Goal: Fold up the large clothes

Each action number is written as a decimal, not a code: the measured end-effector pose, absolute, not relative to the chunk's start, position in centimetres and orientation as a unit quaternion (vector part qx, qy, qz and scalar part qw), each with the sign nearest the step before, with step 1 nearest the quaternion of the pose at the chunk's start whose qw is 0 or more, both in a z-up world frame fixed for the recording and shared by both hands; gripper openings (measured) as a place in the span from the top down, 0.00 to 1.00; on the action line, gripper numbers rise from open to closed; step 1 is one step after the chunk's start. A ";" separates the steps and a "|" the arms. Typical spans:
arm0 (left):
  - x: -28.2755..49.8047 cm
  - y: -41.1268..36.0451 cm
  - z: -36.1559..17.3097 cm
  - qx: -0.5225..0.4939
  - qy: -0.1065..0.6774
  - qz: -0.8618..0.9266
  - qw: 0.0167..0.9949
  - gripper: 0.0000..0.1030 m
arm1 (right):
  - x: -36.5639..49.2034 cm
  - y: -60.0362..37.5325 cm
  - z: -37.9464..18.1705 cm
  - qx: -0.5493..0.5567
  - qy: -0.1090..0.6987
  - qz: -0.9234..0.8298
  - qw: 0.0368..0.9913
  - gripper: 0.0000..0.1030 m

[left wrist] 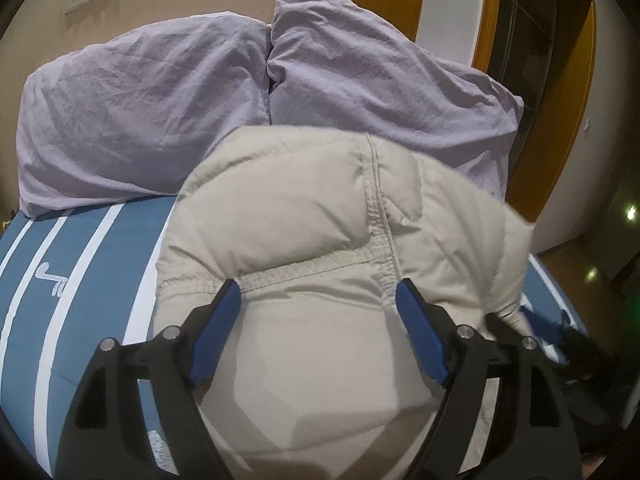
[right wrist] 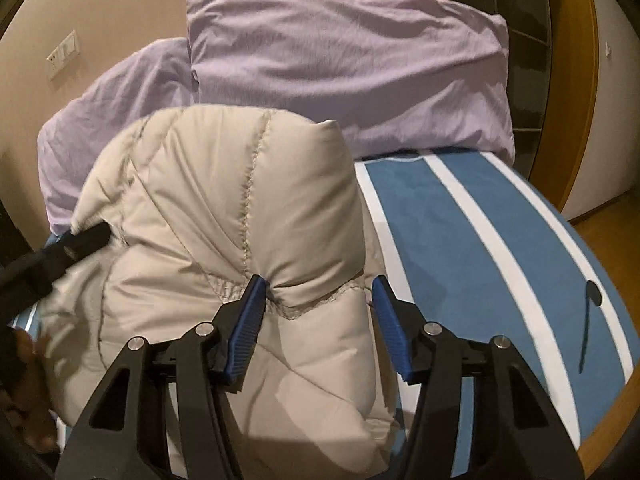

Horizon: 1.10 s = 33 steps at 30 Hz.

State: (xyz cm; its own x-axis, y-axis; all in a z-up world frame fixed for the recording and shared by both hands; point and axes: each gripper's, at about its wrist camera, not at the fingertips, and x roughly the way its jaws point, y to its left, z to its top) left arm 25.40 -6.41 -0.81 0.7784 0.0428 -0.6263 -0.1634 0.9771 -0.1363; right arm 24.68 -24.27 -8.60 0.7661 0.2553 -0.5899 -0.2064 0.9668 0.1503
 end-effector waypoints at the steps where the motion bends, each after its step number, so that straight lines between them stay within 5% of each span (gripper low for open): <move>1: 25.4 -6.2 -0.4 -0.096 0.329 0.055 0.938 0.22 | 24.8 -24.3 -8.8 0.040 0.322 0.123 0.938 0.45; 15: 28.0 -2.8 2.1 -0.055 0.310 0.142 0.939 0.19 | 25.7 -24.7 -9.7 0.059 0.337 0.127 0.931 0.44; 33: 30.0 -2.1 -3.9 -0.048 0.329 0.161 0.929 0.15 | 26.1 -24.0 -3.4 0.057 0.291 0.132 0.946 0.43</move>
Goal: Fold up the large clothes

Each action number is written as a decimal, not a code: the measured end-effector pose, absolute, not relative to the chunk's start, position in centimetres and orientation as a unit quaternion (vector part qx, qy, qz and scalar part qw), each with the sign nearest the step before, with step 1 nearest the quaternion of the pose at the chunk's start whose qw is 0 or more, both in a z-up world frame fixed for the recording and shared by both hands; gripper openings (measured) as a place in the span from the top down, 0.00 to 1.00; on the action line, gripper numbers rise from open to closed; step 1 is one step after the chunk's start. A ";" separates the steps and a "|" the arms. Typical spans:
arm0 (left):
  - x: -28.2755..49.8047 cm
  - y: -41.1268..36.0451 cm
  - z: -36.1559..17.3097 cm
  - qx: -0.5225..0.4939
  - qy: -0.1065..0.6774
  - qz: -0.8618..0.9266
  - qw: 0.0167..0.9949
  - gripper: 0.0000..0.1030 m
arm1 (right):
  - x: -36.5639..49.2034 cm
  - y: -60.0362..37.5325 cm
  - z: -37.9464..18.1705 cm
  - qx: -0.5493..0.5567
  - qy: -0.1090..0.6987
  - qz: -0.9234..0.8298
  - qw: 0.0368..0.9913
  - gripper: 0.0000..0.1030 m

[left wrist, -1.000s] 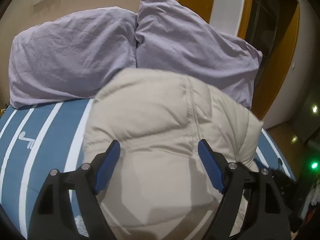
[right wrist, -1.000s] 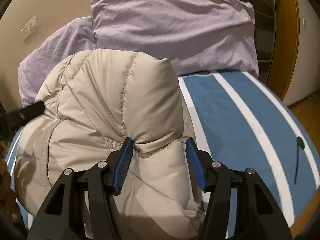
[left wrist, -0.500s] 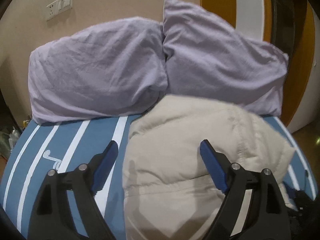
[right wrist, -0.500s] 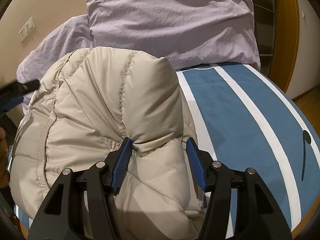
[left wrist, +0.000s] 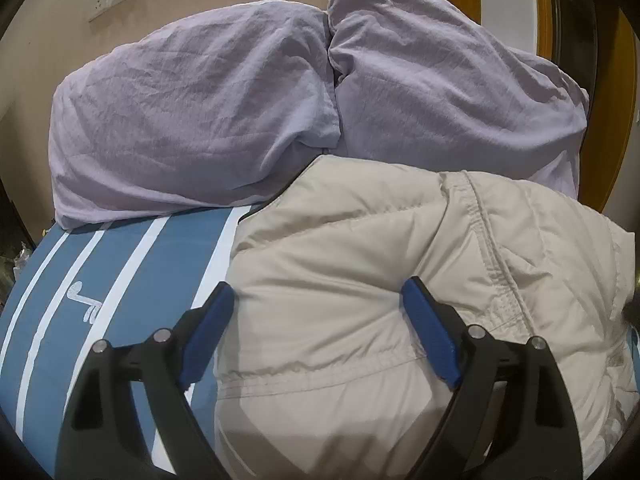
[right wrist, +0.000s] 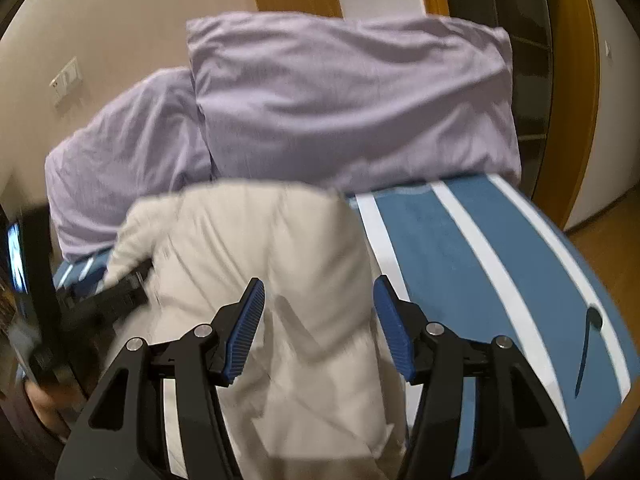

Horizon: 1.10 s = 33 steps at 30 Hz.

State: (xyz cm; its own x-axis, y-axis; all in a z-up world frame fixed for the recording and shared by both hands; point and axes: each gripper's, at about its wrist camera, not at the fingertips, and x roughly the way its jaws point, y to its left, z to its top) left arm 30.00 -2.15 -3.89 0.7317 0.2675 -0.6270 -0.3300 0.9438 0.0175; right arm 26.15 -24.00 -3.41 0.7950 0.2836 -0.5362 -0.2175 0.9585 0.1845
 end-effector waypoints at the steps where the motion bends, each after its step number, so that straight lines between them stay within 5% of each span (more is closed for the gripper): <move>1: 30.0 -2.2 -4.0 -0.047 0.327 0.161 0.930 0.15 | 26.4 -23.7 -2.8 0.055 0.287 0.132 0.947 0.43; 11: 29.9 -2.0 -4.2 -0.053 0.328 0.157 0.930 0.15 | 31.5 -20.8 -1.6 0.040 0.291 0.108 0.950 0.43; 33: 30.0 -2.6 -4.3 -0.056 0.312 0.137 0.939 0.11 | 35.2 -20.9 -9.1 0.039 0.331 0.056 0.941 0.40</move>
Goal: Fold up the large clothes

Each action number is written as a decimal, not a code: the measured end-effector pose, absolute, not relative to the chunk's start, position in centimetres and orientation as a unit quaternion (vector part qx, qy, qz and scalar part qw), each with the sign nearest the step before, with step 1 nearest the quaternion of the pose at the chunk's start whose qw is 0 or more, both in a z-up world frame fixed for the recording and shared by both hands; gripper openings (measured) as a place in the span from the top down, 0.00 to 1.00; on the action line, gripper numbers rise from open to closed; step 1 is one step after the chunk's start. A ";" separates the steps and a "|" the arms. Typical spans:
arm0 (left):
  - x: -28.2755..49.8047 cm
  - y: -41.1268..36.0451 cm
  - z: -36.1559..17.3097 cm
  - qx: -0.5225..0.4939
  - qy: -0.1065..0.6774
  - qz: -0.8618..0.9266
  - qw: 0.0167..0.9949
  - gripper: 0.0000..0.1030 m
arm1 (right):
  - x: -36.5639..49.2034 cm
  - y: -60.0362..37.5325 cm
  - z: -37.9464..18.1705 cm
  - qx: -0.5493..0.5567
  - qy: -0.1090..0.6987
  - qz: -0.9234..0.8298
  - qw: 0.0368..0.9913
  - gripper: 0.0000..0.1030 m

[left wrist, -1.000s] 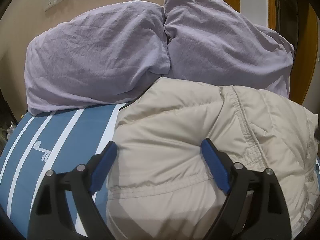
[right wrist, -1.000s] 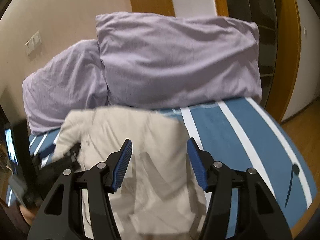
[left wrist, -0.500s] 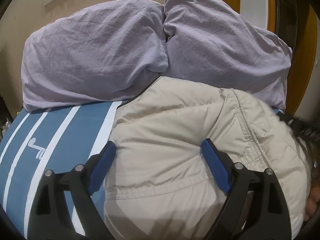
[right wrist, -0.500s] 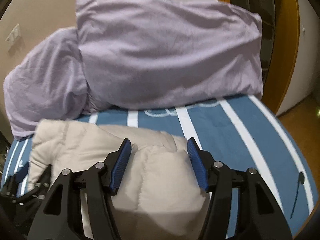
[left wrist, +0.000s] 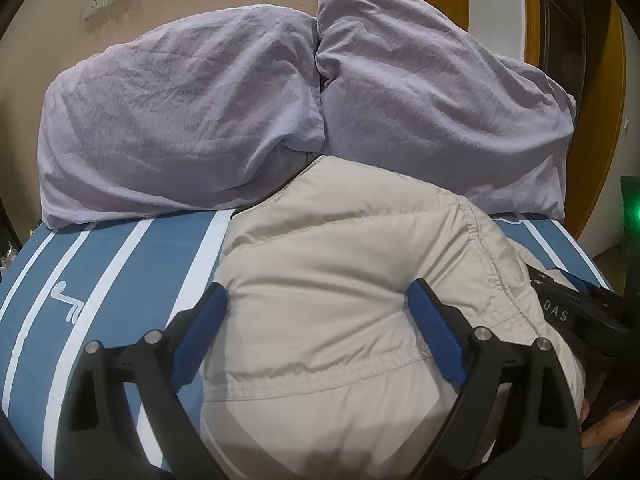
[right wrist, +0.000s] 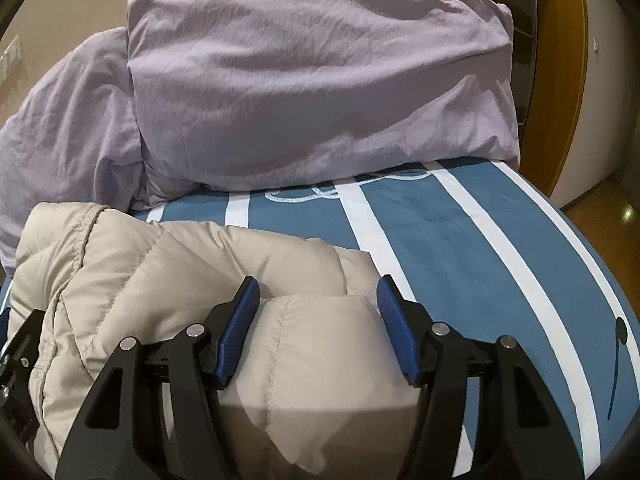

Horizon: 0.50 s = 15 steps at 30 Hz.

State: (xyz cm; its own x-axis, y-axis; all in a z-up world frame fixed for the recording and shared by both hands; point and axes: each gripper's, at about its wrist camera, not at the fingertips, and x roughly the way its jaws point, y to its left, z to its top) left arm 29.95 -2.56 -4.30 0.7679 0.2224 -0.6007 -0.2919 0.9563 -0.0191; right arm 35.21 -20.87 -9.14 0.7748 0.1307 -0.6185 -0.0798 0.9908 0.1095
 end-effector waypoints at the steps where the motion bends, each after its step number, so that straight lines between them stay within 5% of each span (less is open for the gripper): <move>1: 30.0 -2.6 -4.3 -0.055 0.312 0.138 0.938 0.11 | 35.3 -20.9 -9.2 0.038 0.333 0.056 0.941 0.40; 15: 30.3 -2.7 -4.5 -0.049 0.316 0.146 0.936 0.10 | 36.0 -20.6 -9.9 0.027 0.348 0.051 0.936 0.38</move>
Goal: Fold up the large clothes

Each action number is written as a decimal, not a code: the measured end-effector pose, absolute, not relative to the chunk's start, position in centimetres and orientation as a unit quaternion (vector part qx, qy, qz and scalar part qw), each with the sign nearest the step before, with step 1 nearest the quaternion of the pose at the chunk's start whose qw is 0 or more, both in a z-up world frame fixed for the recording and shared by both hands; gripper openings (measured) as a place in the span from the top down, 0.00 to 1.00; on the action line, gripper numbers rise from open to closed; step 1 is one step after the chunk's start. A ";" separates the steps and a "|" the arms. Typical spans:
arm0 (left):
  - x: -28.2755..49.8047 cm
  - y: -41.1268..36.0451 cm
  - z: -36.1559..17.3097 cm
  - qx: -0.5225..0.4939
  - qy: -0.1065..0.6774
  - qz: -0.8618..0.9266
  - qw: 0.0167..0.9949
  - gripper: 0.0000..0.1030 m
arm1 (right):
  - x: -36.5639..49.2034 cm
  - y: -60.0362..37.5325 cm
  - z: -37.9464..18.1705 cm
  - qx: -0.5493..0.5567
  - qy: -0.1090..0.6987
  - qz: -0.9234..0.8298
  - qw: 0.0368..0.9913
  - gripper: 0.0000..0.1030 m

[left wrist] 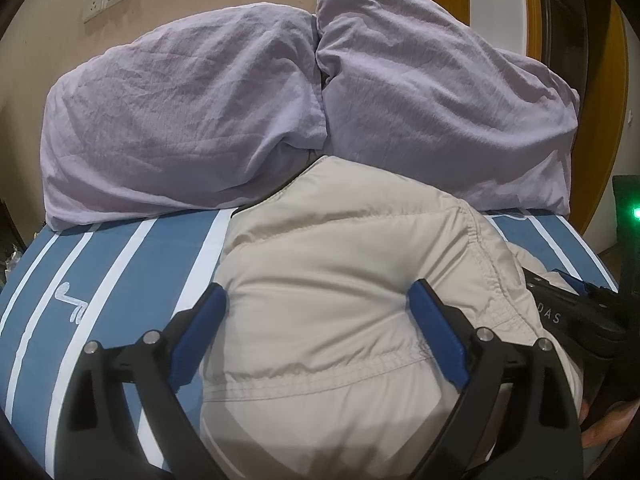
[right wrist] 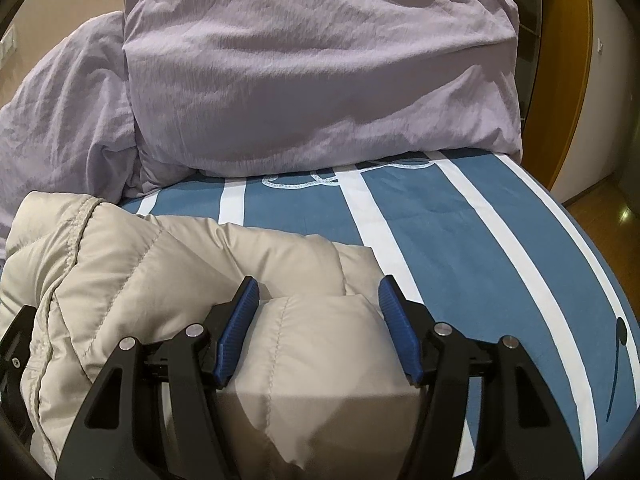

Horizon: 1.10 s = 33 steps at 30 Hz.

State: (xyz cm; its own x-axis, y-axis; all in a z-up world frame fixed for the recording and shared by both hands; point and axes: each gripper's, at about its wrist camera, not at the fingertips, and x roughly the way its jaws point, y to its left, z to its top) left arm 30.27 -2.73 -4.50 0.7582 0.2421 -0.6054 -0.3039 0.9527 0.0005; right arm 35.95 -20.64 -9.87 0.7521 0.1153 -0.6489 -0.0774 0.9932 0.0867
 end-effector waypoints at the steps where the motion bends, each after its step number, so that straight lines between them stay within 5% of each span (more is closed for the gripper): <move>1: 30.3 -2.7 -4.5 -0.048 0.316 0.146 0.936 0.10 | 36.0 -20.7 -9.9 0.027 0.349 0.052 0.936 0.38; 33: 30.3 -2.0 -2.6 -0.067 0.327 0.128 0.934 0.10 | 36.2 -20.8 -10.3 0.030 0.353 0.055 0.934 0.36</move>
